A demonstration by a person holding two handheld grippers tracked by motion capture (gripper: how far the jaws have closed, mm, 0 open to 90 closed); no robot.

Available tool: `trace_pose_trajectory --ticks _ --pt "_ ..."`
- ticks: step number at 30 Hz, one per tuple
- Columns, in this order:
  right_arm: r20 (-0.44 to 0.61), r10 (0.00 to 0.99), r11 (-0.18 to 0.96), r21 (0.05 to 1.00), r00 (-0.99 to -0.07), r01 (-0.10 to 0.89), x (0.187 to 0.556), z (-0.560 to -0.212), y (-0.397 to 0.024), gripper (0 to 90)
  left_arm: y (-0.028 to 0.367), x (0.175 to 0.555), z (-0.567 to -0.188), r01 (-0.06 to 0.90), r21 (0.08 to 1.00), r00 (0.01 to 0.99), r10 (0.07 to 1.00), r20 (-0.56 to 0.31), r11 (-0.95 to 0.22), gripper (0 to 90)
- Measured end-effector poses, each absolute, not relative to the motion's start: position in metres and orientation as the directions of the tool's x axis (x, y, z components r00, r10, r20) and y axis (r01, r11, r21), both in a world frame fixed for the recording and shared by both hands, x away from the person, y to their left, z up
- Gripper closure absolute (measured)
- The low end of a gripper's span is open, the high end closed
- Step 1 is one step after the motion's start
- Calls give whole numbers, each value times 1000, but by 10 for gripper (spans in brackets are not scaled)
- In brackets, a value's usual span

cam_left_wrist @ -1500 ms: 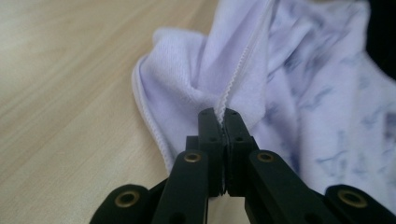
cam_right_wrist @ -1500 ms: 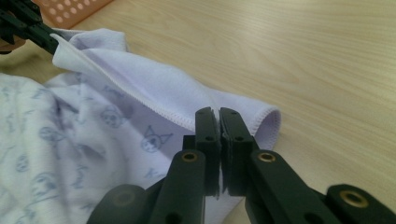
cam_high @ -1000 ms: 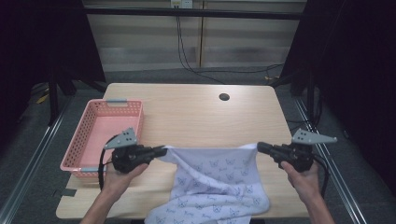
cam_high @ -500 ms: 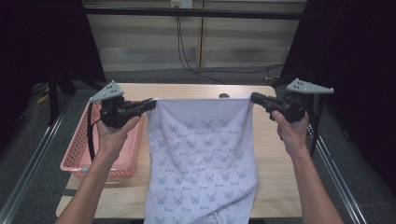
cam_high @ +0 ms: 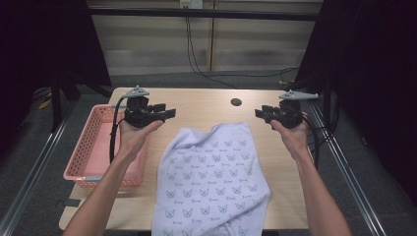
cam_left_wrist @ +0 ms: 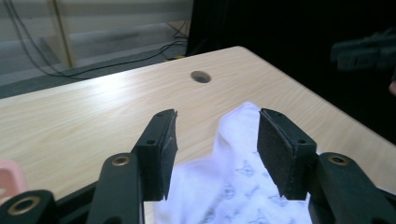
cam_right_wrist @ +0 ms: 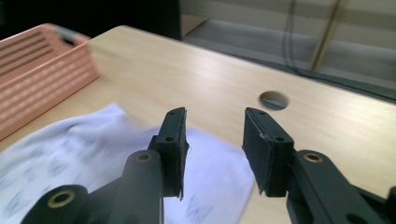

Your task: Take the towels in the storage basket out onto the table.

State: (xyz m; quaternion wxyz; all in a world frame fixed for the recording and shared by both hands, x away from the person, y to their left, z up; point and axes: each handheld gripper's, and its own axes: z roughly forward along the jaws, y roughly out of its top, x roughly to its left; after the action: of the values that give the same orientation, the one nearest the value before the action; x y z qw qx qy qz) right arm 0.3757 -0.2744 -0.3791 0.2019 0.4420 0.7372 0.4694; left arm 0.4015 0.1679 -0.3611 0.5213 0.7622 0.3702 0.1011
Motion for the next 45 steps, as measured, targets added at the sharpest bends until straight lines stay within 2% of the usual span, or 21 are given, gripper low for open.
trace_pose_trajectory --ticks 4,8,9,14,15,17,20,21,23,24,25,26,27,28,29,34,38,39,41,44,45 --pt "121 809 212 852 -575 479 345 -392 -275 578 162 384 -370 451 859 733 649 -204 -240 560" --pt "135 785 263 811 -605 522 315 -420 -276 577 159 356 -391 475 836 769 592 -242 -274 647" --pt "159 765 286 784 -624 551 301 -436 -275 581 156 339 -404 489 818 777 576 -252 -302 647" --pt "166 754 342 728 -636 595 269 -461 -270 573 160 304 -431 514 774 804 521 -286 -369 664" --pt "185 759 334 712 -624 617 256 -469 -275 543 162 295 -440 531 757 798 526 -295 -381 668" --pt "213 772 309 698 -599 646 251 -477 -281 528 168 276 -465 573 699 785 532 -317 -429 673" --pt "217 788 313 665 -576 678 252 -487 -281 509 172 266 -482 582 679 782 537 -316 -447 654" --pt "222 784 317 660 -580 681 252 -489 -279 522 171 264 -487 591 665 775 548 -313 -457 649" --pt "205 785 336 652 -584 680 253 -491 -274 681 170 266 -494 596 647 768 572 -288 -475 661" --pt "205 785 336 652 -584 680 253 -491 -274 681 170 266 -494 596 647 768 572 -288 -475 683" --pt "199 783 344 650 -589 677 256 -494 -271 803 169 270 -495 581 654 776 573 -264 -484 685" --pt "199 783 344 650 -589 677 256 -494 -271 803 169 270 -495 581 654 776 573 -264 -484 737" --pt "199 781 348 648 -591 677 260 -495 -271 875 167 272 -496 564 669 777 587 -230 -484 766" --pt "199 781 348 648 -591 677 260 -495 -271 875 166 275 -496 559 673 775 594 -216 -484 766" --pt "197 783 338 661 -590 670 265 -494 -273 883 160 282 -496 531 680 777 611 -151 -506 772" --pt "184 815 285 697 -549 658 276 -488 -282 883 138 291 -495 531 676 749 656 -93 -510 737" --pt "196 836 244 705 -513 666 276 -487 -299 829 136 296 -496 554 680 748 646 -153 -480 713" --pt "190 839 242 710 -510 662 273 -486 -300 740 138 296 -496 578 673 737 650 -185 -462 713" --pt "202 821 218 754 -534 620 253 -475 -300 587 147 288 -495 595 686 741 615 -268 -418 628" --pt "228 769 237 765 -597 598 228 -466 -295 588 154 280 -484 567 714 780 546 -306 -411 630" --pt "242 743 256 758 -624 600 221 -466 -292 587 154 275 -482 550 720 788 549 -279 -424 631"
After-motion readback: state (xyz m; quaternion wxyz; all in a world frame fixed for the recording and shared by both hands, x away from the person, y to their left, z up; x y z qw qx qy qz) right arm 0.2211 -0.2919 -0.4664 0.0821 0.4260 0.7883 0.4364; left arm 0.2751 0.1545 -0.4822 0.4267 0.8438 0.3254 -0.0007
